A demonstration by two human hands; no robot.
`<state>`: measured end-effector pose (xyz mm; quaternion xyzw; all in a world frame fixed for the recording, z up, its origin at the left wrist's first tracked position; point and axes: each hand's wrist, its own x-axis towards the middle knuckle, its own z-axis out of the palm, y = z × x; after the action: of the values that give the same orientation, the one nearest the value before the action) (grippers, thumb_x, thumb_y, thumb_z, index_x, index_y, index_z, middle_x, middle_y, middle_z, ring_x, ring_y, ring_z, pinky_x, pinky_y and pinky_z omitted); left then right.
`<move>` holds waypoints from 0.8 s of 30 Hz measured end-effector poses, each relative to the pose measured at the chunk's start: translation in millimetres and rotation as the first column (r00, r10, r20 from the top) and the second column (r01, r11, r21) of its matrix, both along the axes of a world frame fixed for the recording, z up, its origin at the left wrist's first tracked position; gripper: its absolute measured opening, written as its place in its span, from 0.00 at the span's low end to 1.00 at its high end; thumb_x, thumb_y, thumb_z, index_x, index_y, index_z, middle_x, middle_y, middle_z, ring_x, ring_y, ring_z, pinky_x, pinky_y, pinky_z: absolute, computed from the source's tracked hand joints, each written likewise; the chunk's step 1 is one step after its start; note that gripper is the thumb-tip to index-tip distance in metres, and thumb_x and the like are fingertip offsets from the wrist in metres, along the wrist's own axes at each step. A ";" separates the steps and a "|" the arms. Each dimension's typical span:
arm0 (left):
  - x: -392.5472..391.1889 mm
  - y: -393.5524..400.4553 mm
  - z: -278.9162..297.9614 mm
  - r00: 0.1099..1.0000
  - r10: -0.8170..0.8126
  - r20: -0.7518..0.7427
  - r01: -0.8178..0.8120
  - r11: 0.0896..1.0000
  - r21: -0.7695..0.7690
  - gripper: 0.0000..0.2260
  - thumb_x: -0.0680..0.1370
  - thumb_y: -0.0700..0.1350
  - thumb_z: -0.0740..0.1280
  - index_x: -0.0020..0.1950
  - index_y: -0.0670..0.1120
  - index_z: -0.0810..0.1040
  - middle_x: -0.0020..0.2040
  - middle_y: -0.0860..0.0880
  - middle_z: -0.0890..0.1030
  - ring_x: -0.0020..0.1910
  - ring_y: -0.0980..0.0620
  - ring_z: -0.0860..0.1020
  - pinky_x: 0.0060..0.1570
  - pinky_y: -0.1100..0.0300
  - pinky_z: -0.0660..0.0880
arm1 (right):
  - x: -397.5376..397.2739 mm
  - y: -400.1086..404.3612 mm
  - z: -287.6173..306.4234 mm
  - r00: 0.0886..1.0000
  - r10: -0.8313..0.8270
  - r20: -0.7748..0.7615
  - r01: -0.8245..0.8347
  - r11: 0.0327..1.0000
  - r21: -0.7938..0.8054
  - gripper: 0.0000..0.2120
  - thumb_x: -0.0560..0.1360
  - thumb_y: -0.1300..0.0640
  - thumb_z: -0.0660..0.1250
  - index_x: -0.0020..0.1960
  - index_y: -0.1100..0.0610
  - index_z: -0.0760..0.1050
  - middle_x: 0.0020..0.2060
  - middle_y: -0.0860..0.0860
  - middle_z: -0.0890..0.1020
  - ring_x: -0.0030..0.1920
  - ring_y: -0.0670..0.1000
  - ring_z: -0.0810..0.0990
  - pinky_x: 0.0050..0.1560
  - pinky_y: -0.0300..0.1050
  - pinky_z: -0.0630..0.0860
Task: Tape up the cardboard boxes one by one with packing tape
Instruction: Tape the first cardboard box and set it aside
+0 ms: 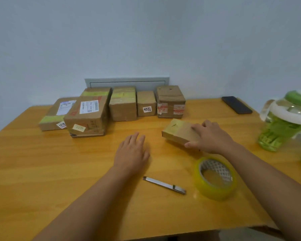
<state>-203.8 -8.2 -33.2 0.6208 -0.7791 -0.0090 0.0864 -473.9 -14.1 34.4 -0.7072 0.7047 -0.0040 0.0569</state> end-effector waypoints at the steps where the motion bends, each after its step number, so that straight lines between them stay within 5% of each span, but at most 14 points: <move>1: -6.5 -8.0 -1.3 1.000 -0.005 0.002 0.005 1.000 0.025 0.27 0.82 0.59 0.52 0.80 0.52 0.54 0.81 0.48 0.53 0.79 0.46 0.53 0.76 0.50 0.54 | -9.7 -0.9 -2.9 0.999 -0.037 -0.004 0.037 0.999 -0.004 0.40 0.69 0.28 0.64 0.74 0.46 0.60 0.67 0.53 0.66 0.67 0.57 0.63 0.60 0.55 0.72; 15: -37.6 -91.8 -19.6 0.997 0.072 -0.041 -0.064 0.983 0.170 0.28 0.82 0.63 0.47 0.81 0.55 0.51 0.81 0.50 0.48 0.80 0.50 0.46 0.78 0.49 0.43 | -58.1 -113.1 -20.3 0.920 -0.381 0.093 0.389 0.916 -0.097 0.39 0.70 0.31 0.66 0.72 0.52 0.61 0.66 0.58 0.65 0.67 0.62 0.63 0.45 0.53 0.67; 24: -38.2 -94.5 -20.2 0.995 0.089 -0.050 -0.080 0.985 0.154 0.28 0.81 0.64 0.48 0.80 0.57 0.52 0.81 0.51 0.50 0.80 0.51 0.47 0.77 0.49 0.44 | -38.5 -182.3 -34.8 0.859 -0.455 0.235 0.471 0.882 -0.012 0.43 0.68 0.30 0.68 0.73 0.53 0.60 0.71 0.58 0.62 0.71 0.63 0.59 0.62 0.59 0.69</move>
<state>-242.0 -102.7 -53.4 0.6575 -0.7464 -0.0821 0.0616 -512.4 -196.5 -0.4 -0.5136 0.8422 -0.1222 0.1094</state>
